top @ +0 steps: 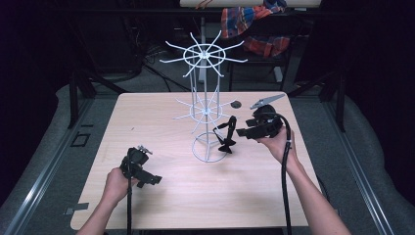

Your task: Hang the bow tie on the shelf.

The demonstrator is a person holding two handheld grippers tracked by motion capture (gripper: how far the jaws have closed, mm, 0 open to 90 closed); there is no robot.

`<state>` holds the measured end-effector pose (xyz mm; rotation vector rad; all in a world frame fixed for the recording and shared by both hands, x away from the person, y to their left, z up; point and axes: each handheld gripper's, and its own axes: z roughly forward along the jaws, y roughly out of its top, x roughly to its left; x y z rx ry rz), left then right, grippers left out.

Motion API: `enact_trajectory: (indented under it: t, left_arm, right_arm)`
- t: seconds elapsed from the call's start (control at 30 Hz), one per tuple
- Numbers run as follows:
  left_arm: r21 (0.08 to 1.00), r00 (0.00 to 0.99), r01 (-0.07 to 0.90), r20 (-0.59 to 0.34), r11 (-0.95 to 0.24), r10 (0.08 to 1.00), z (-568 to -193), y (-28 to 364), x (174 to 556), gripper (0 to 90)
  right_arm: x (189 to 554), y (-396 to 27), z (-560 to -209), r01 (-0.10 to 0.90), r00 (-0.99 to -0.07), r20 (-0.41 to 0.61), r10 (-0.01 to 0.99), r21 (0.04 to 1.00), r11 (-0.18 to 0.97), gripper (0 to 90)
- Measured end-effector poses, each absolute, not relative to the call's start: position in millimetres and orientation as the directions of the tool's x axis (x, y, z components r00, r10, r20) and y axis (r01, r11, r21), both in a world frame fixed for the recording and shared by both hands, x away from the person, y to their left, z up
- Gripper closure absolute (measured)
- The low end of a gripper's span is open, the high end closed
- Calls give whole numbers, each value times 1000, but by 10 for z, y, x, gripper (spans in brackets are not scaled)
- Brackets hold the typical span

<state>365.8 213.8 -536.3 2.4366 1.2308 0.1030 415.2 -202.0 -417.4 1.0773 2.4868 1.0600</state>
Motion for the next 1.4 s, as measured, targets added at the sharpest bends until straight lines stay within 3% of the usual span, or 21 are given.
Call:
enact_trajectory:
  t: [0.23,0.7,1.4]
  left_arm:
    - [386,607,757,-118,-528,786,-5368,2132,3660,1]
    - [381,613,753,-111,-536,783,-5365,2115,3662,1]
    - [386,614,751,-110,-536,781,-5357,2102,3654,0]
  right_arm:
    - [4000,-2071,-4063,539,-724,78,685,683,492,235]
    - [3707,-2267,-4034,542,-743,54,667,633,553,56]
    - [3376,-2536,-4257,579,-730,38,682,564,589,0]
